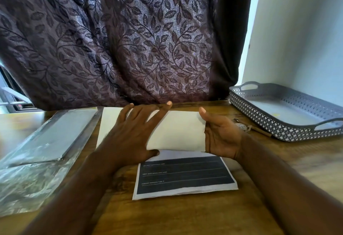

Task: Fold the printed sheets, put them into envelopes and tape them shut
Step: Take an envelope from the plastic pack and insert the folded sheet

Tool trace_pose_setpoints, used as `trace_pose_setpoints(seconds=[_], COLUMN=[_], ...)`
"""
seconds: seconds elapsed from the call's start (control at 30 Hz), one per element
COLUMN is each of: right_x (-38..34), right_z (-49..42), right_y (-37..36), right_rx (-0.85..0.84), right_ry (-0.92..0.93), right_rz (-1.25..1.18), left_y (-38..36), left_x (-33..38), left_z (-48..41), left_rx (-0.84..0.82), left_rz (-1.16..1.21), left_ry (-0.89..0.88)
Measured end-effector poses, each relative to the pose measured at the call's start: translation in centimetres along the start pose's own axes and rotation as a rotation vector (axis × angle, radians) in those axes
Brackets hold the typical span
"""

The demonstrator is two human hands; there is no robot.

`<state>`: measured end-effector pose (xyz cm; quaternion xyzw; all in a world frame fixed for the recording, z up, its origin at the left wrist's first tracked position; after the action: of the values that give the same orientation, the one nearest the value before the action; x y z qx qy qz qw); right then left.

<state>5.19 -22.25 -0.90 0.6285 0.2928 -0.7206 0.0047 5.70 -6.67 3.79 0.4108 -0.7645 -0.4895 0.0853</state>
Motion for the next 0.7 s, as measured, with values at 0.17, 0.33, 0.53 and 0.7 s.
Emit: trace_pose_setpoints(seconds=[0.17,0.33,0.53,0.7], right_x=[0.7,0.2,-4.1,-7.1], right_z=[-0.1,-0.3,0.1,1.8], right_y=[-1.7,-2.1,-0.2,7.6], right_rx=[-0.167,-0.191,-0.111,0.473], right_ry=[-0.025,0.025,0.208,0.377], right_rz=[0.017,-0.011,-0.001,0.483], left_y=[-0.3,0.1,2.0,1.6], left_x=[1.7,3.5,1.0,-2.1], left_z=[-0.2,-1.0,-0.4,0.4], left_rx=[-0.007,0.045,0.134,0.087], left_rz=[0.007,0.017,0.005,0.017], left_ry=[-0.021,-0.062,0.029,0.183])
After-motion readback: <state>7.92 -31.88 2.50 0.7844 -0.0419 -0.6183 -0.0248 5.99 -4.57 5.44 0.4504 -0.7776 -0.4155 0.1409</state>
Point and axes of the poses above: each hand's wrist, its own z-axis away from the middle knuckle, its own y-axis out of the back of the hand, x = y × z, the point moved 10 cm from there along -z, towards the middle knuckle, and after that the axes turned 1 degree about y, right-handed, at the moved point
